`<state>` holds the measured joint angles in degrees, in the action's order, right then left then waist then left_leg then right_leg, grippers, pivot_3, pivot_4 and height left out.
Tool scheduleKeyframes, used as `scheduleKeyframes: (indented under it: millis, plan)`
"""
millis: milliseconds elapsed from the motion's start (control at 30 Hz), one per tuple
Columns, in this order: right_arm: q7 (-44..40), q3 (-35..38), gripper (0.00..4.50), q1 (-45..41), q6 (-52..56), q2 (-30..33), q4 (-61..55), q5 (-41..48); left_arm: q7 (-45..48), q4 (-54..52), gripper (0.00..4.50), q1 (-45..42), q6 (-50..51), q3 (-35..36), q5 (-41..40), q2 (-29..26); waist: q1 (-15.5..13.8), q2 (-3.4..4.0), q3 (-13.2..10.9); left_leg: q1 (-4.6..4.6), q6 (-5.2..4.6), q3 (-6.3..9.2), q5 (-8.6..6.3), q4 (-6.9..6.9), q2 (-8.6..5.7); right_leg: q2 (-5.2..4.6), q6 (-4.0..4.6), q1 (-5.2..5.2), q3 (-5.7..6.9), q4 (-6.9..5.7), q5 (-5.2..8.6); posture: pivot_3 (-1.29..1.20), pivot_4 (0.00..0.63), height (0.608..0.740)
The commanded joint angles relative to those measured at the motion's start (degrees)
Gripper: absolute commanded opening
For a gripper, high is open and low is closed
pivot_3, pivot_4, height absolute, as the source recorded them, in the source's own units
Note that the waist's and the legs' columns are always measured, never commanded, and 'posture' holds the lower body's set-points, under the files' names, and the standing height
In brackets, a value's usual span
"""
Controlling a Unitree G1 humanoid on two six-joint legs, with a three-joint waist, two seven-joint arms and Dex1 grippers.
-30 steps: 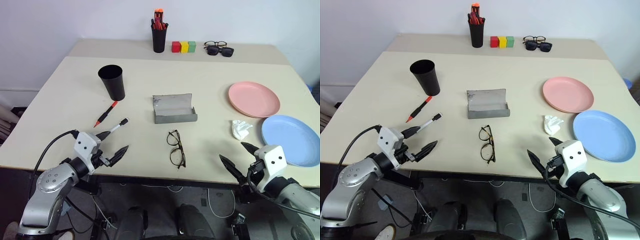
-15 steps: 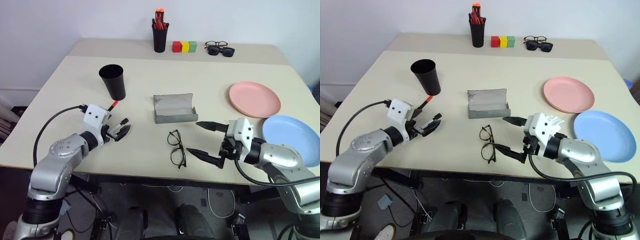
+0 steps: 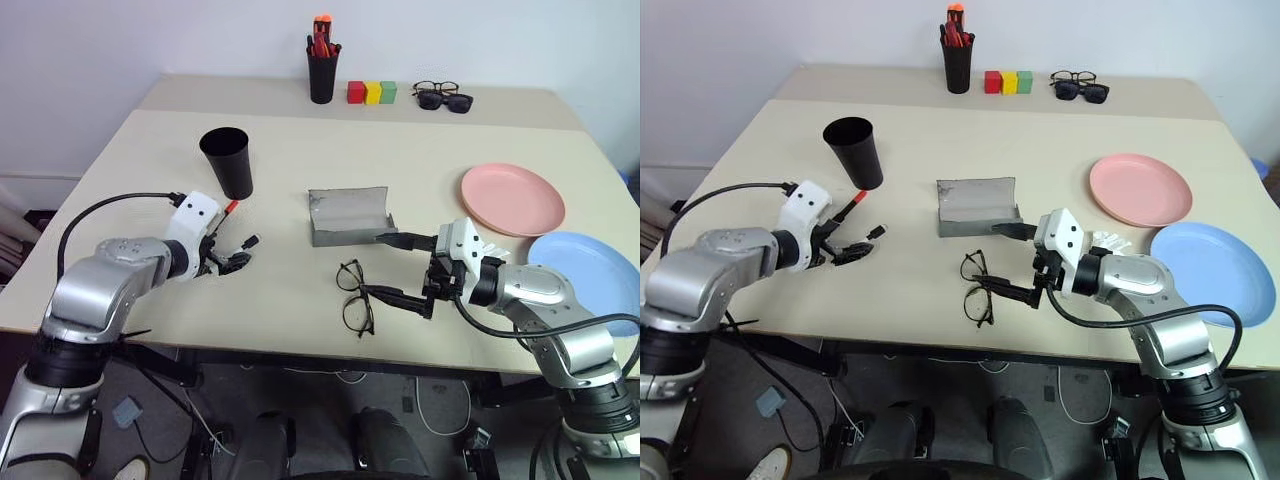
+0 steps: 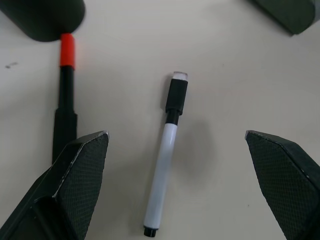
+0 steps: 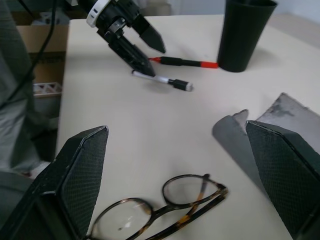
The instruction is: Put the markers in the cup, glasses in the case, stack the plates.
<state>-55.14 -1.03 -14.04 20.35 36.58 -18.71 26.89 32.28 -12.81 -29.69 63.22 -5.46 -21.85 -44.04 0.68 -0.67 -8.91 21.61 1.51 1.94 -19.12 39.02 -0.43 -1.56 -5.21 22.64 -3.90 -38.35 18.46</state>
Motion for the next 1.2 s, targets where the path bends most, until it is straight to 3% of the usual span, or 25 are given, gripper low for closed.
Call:
scheduleKeyframes:
  millis: [33,633,733,967,1067,1200]
  plan:
    - [1.53,0.39,4.47,-1.22,-1.0,-0.75,-1.77,-0.53,1.93,3.09,4.48,-2.72,-1.08,-4.26,2.63,-0.7,0.09,0.0,0.0,0.0,0.0,0.0,0.0,0.0,0.0,0.0,0.0,0.01,0.0,0.0,0.0,0.0,0.15,0.74]
    - [6.38,1.57,4.47,-2.37,2.84,-0.55,-4.88,0.3,5.58,20.25,4.48,-14.56,1.12,-12.5,8.62,3.05,0.05,0.0,0.0,0.34,0.12,0.0,0.09,0.22,-0.04,0.01,0.0,0.54,-0.01,-0.65,0.0,0.0,0.15,0.74]
    - [6.33,1.73,4.5,-1.9,2.21,-0.53,-4.62,0.05,7.81,19.12,3.68,-15.04,2.73,-14.73,9.07,2.0,0.07,0.0,0.0,0.34,0.13,0.0,0.1,0.24,-0.05,0.01,0.0,0.54,-0.01,-0.69,0.0,0.0,0.15,0.74]
    - [6.49,1.69,4.5,-1.75,1.19,-0.64,-3.88,-0.24,9.33,15.67,0.24,-14.91,6.25,-16.72,9.27,0.48,0.38,0.0,0.0,0.33,0.14,-0.01,0.11,0.24,-0.04,0.02,0.01,0.61,-0.02,-0.77,0.0,0.0,0.15,0.74]
    - [6.34,1.68,4.5,-1.8,0.62,-0.71,-3.12,-0.5,9.22,13.71,0.24,-13.66,6.93,-15.36,8.82,0.14,0.4,0.0,0.0,0.34,0.14,-0.01,0.11,0.24,-0.04,0.02,0.01,0.61,-0.03,-0.77,0.0,0.0,0.15,0.74]
    - [7.07,1.91,4.5,-2.1,-0.87,-1.38,-1.5,-1.29,6.44,6.93,0.24,-9.96,2.53,-7.5,7.0,3.6,0.26,0.0,0.0,0.37,0.15,-0.02,0.11,0.23,-0.03,0.02,0.01,0.66,-0.03,-0.77,0.0,0.0,0.15,0.74]
